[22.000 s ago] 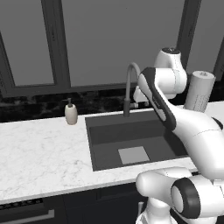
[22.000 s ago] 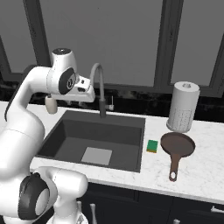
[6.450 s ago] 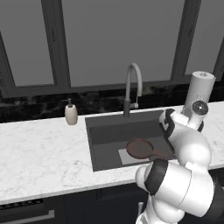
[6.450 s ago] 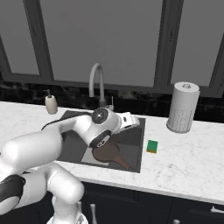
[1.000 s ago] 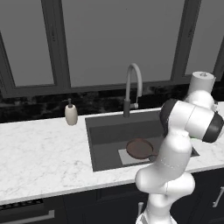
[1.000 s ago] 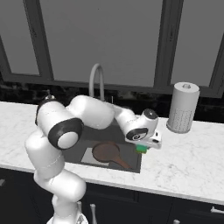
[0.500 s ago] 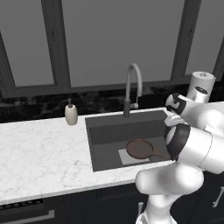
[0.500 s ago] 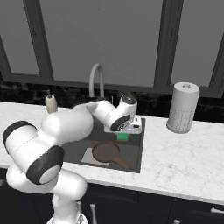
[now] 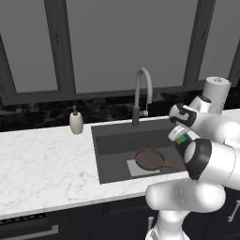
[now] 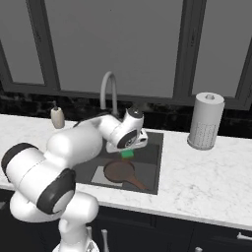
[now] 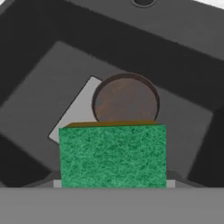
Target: Pick the pan and sponge and place them into the sink. Then turn on the water.
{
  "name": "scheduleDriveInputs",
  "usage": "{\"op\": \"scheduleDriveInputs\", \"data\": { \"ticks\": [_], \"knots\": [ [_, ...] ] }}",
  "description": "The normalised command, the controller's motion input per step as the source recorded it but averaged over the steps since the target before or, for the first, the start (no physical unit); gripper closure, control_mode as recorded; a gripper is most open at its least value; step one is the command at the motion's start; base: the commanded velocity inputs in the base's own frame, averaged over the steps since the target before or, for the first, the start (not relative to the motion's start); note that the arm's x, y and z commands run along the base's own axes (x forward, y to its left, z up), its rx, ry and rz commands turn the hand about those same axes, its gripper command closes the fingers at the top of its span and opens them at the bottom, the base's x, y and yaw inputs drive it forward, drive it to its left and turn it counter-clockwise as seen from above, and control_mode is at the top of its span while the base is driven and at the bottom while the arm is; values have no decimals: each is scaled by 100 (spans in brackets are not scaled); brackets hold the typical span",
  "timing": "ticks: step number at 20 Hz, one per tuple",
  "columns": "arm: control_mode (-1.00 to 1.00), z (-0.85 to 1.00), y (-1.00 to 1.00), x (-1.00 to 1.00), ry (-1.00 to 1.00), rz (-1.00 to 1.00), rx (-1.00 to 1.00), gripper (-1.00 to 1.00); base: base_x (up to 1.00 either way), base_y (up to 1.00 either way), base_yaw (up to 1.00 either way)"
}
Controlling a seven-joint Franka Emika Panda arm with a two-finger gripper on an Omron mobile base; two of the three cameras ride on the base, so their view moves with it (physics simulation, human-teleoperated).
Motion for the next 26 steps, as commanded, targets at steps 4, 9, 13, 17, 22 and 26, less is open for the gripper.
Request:
{"op": "scheduleDriveInputs", "data": {
  "ticks": [4,9,13,17,22,26],
  "knots": [
    [-100,-45,0,25,0,27,0,100,0,0,0],
    [-100,-59,0,33,0,20,0,100,0,0,0],
    [-100,-71,0,28,0,16,0,100,0,0,0],
    [-100,-70,0,18,0,11,0,100,0,0,0],
    [-100,-55,0,16,0,7,0,100,0,0,0],
    [-100,-44,3,25,0,6,0,100,0,0,0]
  ]
}}
